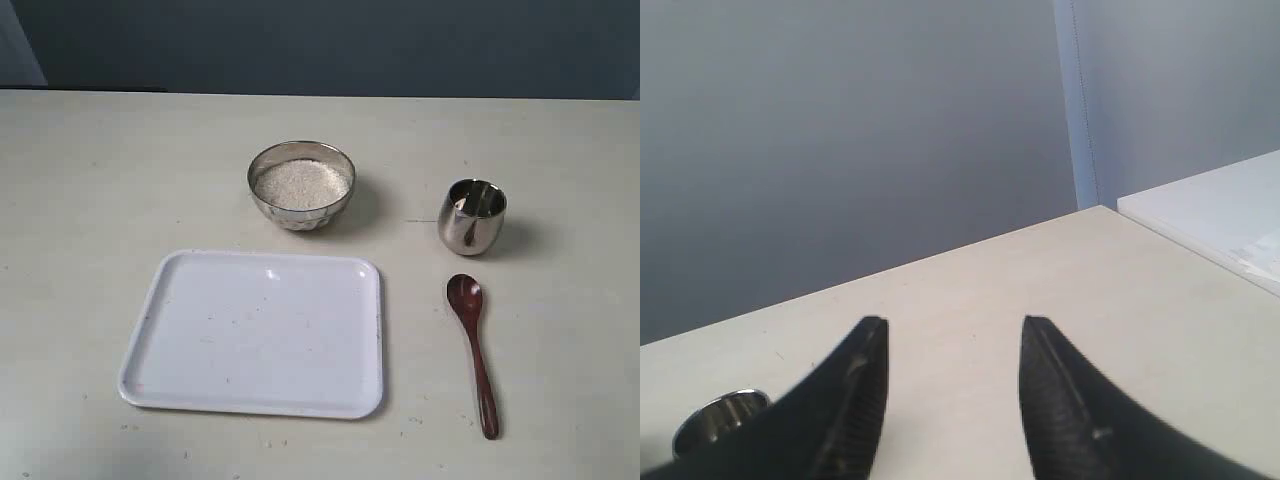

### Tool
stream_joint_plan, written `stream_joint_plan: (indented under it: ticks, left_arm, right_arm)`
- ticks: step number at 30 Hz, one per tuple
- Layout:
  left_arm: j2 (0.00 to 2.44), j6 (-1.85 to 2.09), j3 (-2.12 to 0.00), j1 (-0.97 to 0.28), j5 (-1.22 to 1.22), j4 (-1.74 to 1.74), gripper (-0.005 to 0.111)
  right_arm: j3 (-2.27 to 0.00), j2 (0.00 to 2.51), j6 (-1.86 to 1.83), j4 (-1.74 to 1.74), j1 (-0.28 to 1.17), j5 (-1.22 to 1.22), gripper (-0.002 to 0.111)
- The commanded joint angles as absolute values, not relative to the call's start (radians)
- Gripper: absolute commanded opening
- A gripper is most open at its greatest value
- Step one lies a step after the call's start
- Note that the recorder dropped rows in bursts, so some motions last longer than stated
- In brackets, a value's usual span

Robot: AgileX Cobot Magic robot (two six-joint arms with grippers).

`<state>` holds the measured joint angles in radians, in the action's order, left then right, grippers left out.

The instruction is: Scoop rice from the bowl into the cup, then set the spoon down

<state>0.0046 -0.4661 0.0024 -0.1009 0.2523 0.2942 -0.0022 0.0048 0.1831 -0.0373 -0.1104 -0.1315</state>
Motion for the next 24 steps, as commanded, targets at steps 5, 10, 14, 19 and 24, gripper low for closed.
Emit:
stream_joint_plan:
  ticks: [5, 10, 14, 19, 24]
  left_arm:
    - [0.000, -0.469, 0.000, -0.108, 0.241, 0.300, 0.001]
    - [0.000, -0.469, 0.000, -0.108, 0.241, 0.300, 0.001]
    - [0.000, -0.469, 0.000, -0.108, 0.241, 0.300, 0.001]
    - [0.000, -0.469, 0.000, -0.108, 0.241, 0.300, 0.001]
    - [0.000, -0.469, 0.000, -0.108, 0.241, 0.300, 0.001]
  right_arm:
    - [0.000, 0.000, 0.180, -0.036, -0.116, -0.124, 0.042]
    - [0.000, 0.000, 0.180, -0.036, -0.116, -0.095, 0.042]
    - [0.000, 0.000, 0.252, -0.115, -0.116, 0.143, 0.042]
    - [0.000, 0.000, 0.343, -0.356, -0.116, 0.448, 0.042]
    - [0.000, 0.000, 0.351, -0.469, -0.116, 0.696, 0.042]
